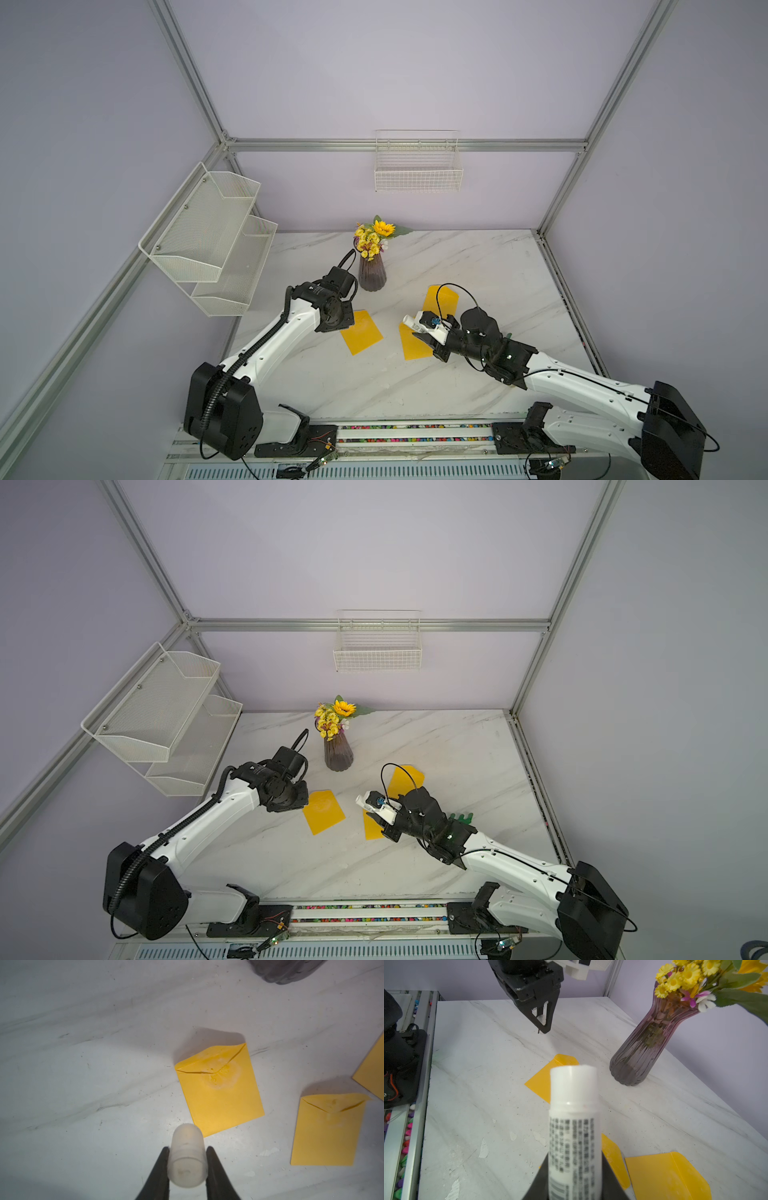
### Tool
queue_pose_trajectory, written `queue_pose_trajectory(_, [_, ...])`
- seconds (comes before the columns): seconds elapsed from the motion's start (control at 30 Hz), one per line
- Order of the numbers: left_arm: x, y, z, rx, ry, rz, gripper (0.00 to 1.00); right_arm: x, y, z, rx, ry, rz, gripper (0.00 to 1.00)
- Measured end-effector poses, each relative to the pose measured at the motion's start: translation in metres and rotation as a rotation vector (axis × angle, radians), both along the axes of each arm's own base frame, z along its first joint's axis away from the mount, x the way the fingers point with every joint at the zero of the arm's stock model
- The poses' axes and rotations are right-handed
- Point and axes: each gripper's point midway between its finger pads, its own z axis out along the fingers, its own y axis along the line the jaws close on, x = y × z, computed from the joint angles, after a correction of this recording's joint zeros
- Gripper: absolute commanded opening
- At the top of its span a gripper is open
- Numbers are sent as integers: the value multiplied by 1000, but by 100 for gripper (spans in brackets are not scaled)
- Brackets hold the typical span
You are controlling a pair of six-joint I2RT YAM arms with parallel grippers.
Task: Seal the envelope with a glue stick
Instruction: Place the lid at the center of the board.
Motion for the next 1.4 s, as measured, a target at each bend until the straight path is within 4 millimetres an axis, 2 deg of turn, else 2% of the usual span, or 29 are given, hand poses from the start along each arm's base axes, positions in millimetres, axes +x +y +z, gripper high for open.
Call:
queue_pose_trajectory(0.17, [5, 30, -28, 60, 51, 92, 0, -1, -1, -3, -7, 13, 0, 0])
queue_pose_trajectory(0.27, [8, 44, -51, 69, 103, 140, 9, -2, -1, -4, -9, 19, -1, 0])
queue_pose_trajectory(0.4, [7, 51, -81, 64, 179, 163, 10, -3, -2, -7, -11, 40, -4, 0])
queue_pose_trajectory(0.53, [6, 60, -100, 63, 233, 178, 17, -3, -2, -4, -9, 58, -10, 0])
queue_pose_trajectory(0.87, [12, 67, -107, 22, 243, 179, 60, -5, -5, 9, -4, 59, -16, 0])
queue_pose_trajectory(0.97, [14, 64, -106, 11, 241, 170, 65, -4, -5, 11, 4, 68, -25, 0])
queue_pose_trajectory(1.07, [14, 63, -101, 4, 234, 160, 67, -2, -4, 16, 33, 87, -48, 0])
queue_pose_trajectory(1.17, [16, 61, -80, -15, 193, 149, 67, 1, -1, 23, 73, 118, -70, 0])
queue_pose_trajectory(1.23, [23, 58, -55, -39, 123, 142, 67, 4, 1, 29, 107, 137, -84, 0])
queue_pose_trajectory(1.4, [37, 39, 39, -177, -167, 67, 67, 7, 7, 45, 209, 166, -104, 0])
